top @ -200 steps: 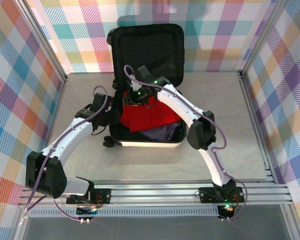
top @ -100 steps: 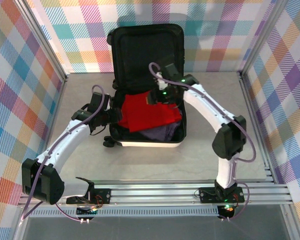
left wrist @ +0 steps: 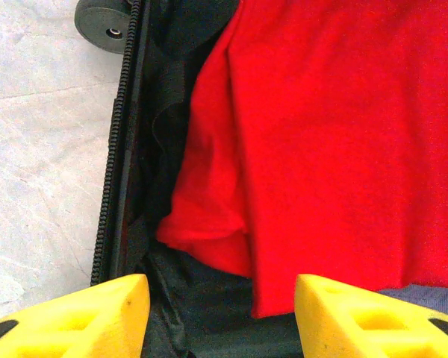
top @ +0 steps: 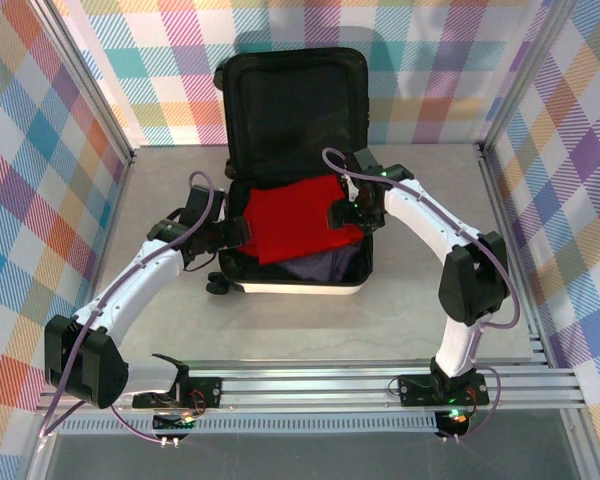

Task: Pack the luggage

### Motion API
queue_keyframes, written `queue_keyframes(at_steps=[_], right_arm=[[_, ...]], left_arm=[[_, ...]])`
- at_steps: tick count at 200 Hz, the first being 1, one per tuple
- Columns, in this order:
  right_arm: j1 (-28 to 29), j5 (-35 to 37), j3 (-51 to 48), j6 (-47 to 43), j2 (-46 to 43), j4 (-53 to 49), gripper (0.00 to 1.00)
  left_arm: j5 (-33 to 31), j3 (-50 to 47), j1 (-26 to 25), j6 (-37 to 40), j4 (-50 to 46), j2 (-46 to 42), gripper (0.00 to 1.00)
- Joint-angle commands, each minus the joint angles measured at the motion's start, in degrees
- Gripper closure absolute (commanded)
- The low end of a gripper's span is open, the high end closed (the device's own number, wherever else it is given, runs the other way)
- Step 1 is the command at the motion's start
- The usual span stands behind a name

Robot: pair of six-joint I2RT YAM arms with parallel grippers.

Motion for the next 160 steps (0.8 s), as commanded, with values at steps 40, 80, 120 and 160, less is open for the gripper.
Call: queue_keyframes(at_steps=[40,80,120,160], right_arm=[[0.0,-5.0,-5.0,-1.2,-3.5,2.6,0.47],[0.0,-7.5,-7.2,-1.6,-6.1,2.9,0.78],[0.0,-10.7,-9.5,-2.2,-9.7,1.8,0.86],[0.0,-13.8,-13.7,-1.3,-12.8,1.8,0.9]], left_arm=[[0.7,0.7,-0.9,-0.8,0.2,-0.3,0.46],[0.8,1.0,-1.1,-0.7,0.2,-0.5,0.46],[1.2,1.7,-1.2,-0.5,0.0,-0.5,0.46],[1.3,2.5,-1.3,0.0,-0.5,-0.4,0.46]])
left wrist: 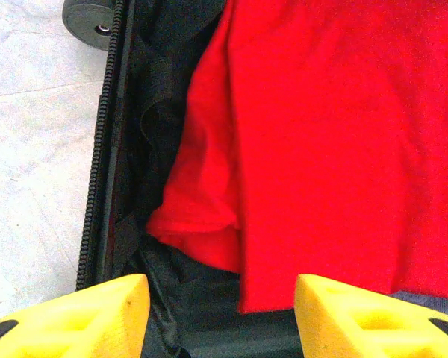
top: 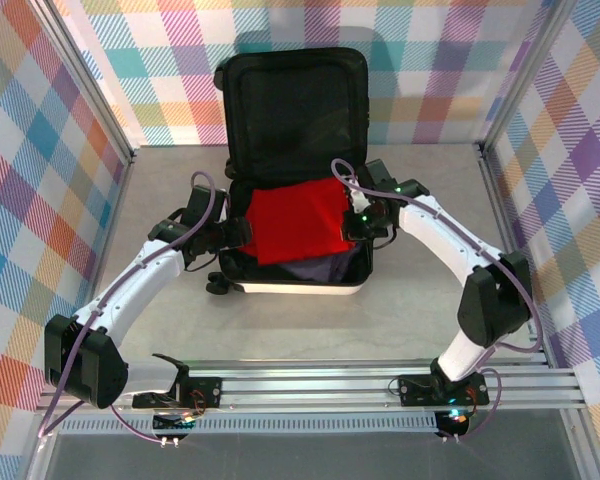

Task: Pack the luggage

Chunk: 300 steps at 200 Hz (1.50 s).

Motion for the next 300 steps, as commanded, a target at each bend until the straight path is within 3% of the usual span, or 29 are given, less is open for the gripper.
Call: queue_keyframes(at_steps=[1,32,82,109,159,205,300], right_arm=[[0.0,-4.0,-2.5,-0.3,-2.4,-1.9,0.9],[0.1,-5.7,-6.4,1.1,-3.7,-0.6,0.89],[-0.6,0.6,-2.2,-0.2,-4.8,-2.8,0.56],[-1.3,3.0,2.6,-1.3,-5.1,-3.2,0.51],[-1.4,1.5,10.5,-1.0,2.7,2.0,0.52],[-2.5,-2.8,14.9,0.3,12.3,7.8,0.64],[-4.5,-2.9,0.9,6.6,20.8,13.8,0.74]], left_arm=[[0.8,2.2,-0.6,0.0,-0.4,-0.4,0.46],[1.8,2.7,-0.7,0.1,-0.4,-0.2,0.46],[3.7,5.7,-1.2,1.0,0.8,3.4,0.46],[5.8,7.6,-2.1,1.4,4.0,6.3,0.45],[7.0,12.6,-5.1,-0.7,10.8,16.8,0.45],[4.3,16.9,-9.7,-3.6,16.0,28.1,0.46],[-1.2,17.0,-11.9,-7.9,12.2,37.8,0.47]])
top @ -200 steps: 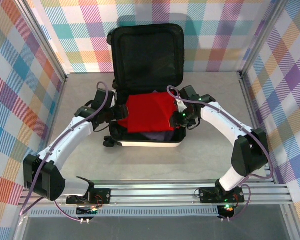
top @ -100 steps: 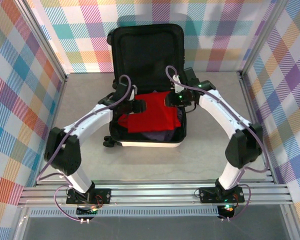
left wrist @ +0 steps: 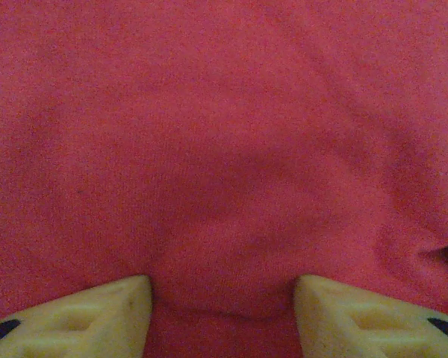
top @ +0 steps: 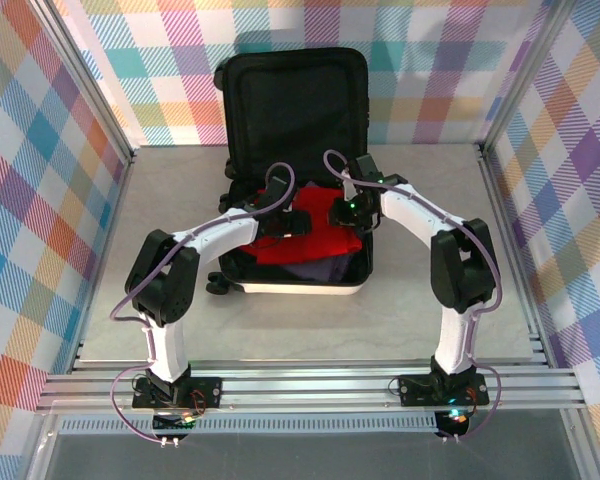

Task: Pack the luggage

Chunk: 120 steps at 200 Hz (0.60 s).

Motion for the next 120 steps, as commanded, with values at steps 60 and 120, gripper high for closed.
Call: queue_keyframes(at_steps=[60,120], right_arm=[[-1.2,-0.5,-3.5,-0.7,0.5,-2.9,0.69],[-1.8,0.3,4.9,-4.7,-6.5,-8.0,0.62]], left_arm=[[-2.8,0.8,-0.5,-0.2,-3.8,1.6,0.46],[-3.6,4.3,-1.0,3.6,-6.7,-6.4,0.43]])
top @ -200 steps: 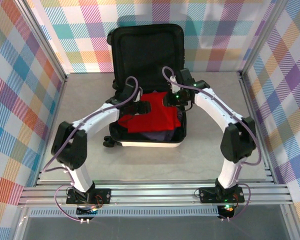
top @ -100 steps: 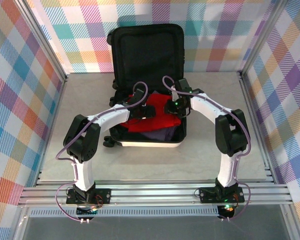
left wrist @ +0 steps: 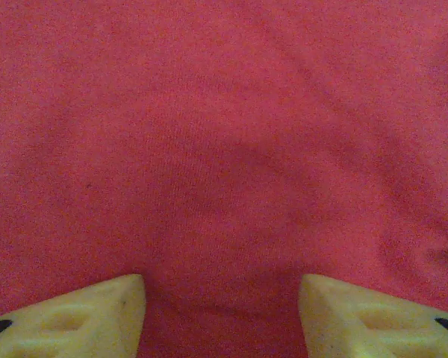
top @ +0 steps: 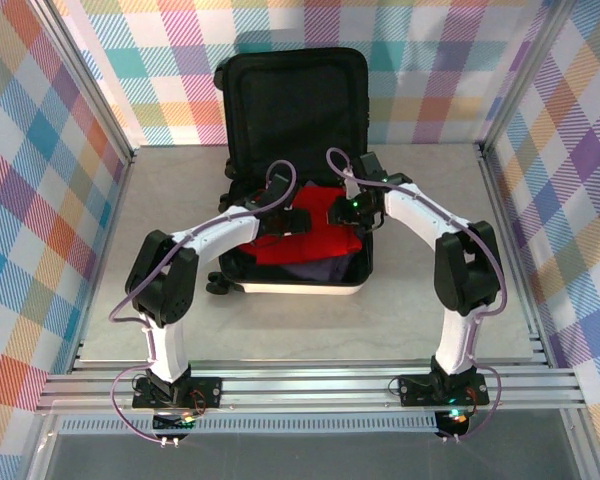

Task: Pack the luggage

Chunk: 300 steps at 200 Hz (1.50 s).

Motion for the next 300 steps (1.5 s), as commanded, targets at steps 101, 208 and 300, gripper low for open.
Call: queue_keyframes(at_steps=[101,208,300], right_arm=[[-8.6,4.7,29.2,-7.0,5.0,-5.4,0.55],[-11.2,8.8,61.6,-7.4,28.0,4.5,0.28],[-11.4,7.5,64.9,-8.9,33.5,18.7,0.12]], left_arm=[[-6.7,-9.4,-7.0,-0.4,-4.8,-20.7,0.43],[-9.9,-27.7,-19.1,-8.7,-10.1,-37.9,0.44],[-6.8,-33.8,-22.5,-13.2,-4.7,-35.8,0.46]])
